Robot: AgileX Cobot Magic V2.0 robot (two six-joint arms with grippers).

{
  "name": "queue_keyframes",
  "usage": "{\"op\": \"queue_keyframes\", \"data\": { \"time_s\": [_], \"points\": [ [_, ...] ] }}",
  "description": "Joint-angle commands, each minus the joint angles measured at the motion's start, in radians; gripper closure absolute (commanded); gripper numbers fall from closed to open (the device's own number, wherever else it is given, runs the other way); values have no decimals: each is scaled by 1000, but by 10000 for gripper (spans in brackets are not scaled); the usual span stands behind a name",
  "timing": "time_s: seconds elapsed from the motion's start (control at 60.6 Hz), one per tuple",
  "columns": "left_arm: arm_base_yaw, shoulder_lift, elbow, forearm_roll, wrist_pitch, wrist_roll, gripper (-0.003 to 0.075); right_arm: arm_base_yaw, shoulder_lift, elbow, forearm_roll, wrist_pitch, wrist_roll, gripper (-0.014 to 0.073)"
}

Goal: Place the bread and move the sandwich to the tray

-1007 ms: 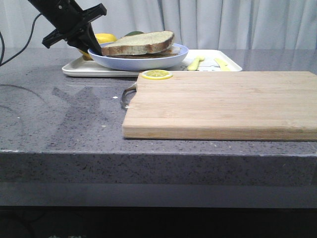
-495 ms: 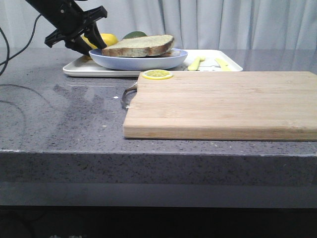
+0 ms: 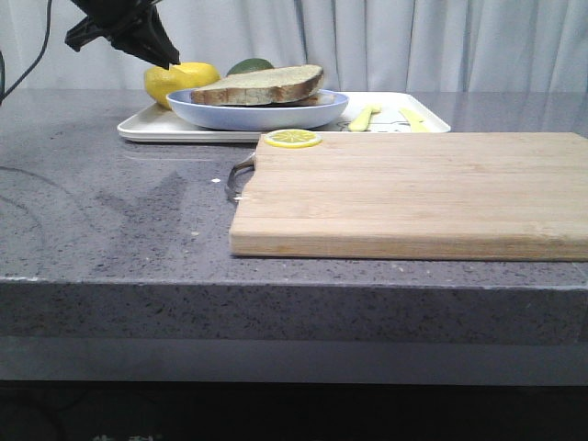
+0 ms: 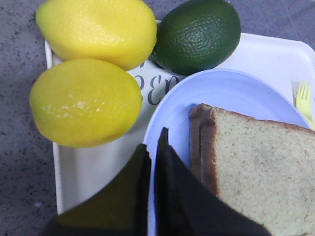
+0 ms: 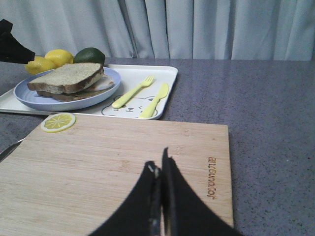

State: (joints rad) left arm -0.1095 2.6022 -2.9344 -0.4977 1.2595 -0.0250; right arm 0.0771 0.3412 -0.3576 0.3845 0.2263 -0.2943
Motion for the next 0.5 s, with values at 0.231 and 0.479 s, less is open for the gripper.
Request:
{"op": "queue_keyframes", "data": {
  "time_s": [0.231, 0.479],
  "points": [
    [5, -173, -122, -45, -2, 6, 741, 1, 10, -27, 31, 9, -5, 663],
    [-50, -271, -122, -84, -2, 4, 741, 1, 10, -27, 79, 252, -6, 663]
  ]
}}
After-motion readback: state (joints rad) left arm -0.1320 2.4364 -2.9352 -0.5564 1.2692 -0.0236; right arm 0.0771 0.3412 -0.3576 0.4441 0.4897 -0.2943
